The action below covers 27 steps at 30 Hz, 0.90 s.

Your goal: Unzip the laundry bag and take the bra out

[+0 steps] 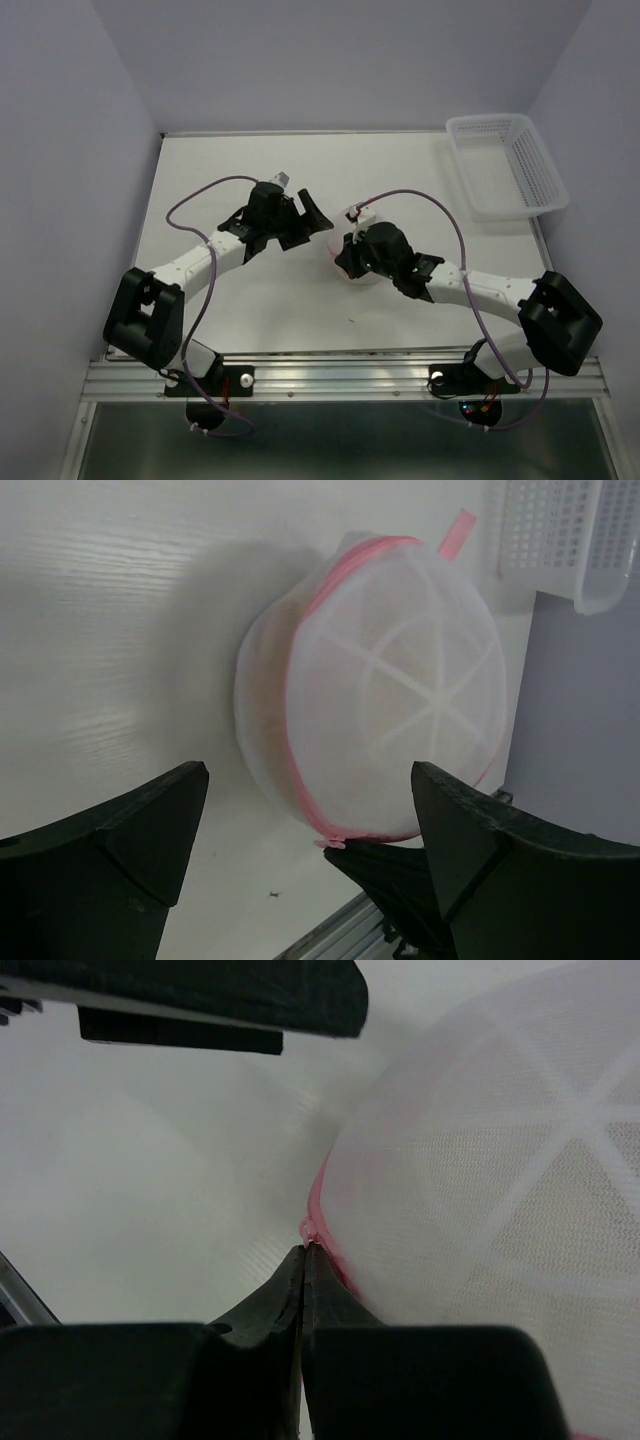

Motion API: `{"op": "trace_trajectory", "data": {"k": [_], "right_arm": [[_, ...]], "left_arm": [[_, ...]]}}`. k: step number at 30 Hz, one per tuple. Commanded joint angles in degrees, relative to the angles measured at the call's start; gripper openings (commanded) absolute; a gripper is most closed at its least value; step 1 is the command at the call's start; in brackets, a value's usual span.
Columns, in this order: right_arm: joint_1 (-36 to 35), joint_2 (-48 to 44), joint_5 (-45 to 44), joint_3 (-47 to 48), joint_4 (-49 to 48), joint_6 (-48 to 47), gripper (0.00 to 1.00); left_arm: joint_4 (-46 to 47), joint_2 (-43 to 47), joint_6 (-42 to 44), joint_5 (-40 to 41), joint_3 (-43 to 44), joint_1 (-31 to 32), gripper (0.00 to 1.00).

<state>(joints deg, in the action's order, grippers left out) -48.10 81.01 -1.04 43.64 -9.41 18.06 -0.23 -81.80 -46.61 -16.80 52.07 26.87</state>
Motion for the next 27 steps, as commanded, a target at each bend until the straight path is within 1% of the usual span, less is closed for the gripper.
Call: {"op": "trace_trajectory", "data": {"k": [1, 4, 9, 13, 14, 15, 18, 19, 20, 21, 23, 24, 27], "right_arm": [[-0.6, -3.3, -1.2, -0.5, -2.5, 0.9, 0.01], [-0.6, -4.1, -1.7, -0.6, -2.5, 0.9, 0.01], [-0.6, -4.7, -1.3, -0.1, -2.6, 0.7, 0.01], [-1.1, -4.5, -0.3, 0.1, -2.8, 0.7, 0.01], [-1.1, -4.4, -0.2, 0.1, -2.8, 0.7, 0.01], [-1.1, -4.3, -0.2, 0.1, -2.9, 0.8, 0.01], [-1.1, -4.0, -0.1, 0.0, -2.9, 0.8, 0.01], [-1.1, -4.2, -0.5, 0.0, -2.8, 0.9, 0.01], [-1.1, -4.5, -0.6, -0.1, -2.7, 0.9, 0.01], [-1.1, -4.5, -1.1, -0.1, -2.6, 1.0, 0.01], [-1.1, -4.8, -1.5, -0.1, -1.8, 0.9, 0.01], [-1.1, -5.2, -1.9, -0.1, -0.8, 1.0, 0.01], [-1.1, -5.6, -5.2, 0.7, 3.9, 1.5, 0.01]], "left_arm": [[8.2, -3.1, -3.7, -4.0, 0.0, 2.5, 0.92], [9.1, -5.1, -5.7, -3.9, 0.4, 3.7, 0.89], [10.8, -6.4, -7.8, -4.0, -0.6, 4.9, 0.88], [12.3, -7.6, -8.9, -4.2, -0.4, 5.1, 0.81], [12.4, -7.8, -9.2, -4.4, -0.2, 5.2, 0.77], [13.0, -8.1, -9.4, -4.5, 0.0, 5.3, 0.70], [13.2, -9.3, -9.7, -5.3, 1.2, 5.3, 0.56], [13.5, -9.4, -9.8, -5.4, 1.4, 5.3, 0.41], [13.6, -9.6, -9.7, -5.6, 1.5, 5.4, 0.32], [13.6, -9.3, -9.8, -5.5, 1.5, 5.4, 0.18], [13.3, -9.0, -9.6, -5.3, 1.2, 5.3, 0.05], [12.9, -8.7, -9.7, -4.8, 0.9, 5.3, 0.00], [11.3, -7.8, -8.9, -3.4, 1.2, 5.3, 0.00]]}}
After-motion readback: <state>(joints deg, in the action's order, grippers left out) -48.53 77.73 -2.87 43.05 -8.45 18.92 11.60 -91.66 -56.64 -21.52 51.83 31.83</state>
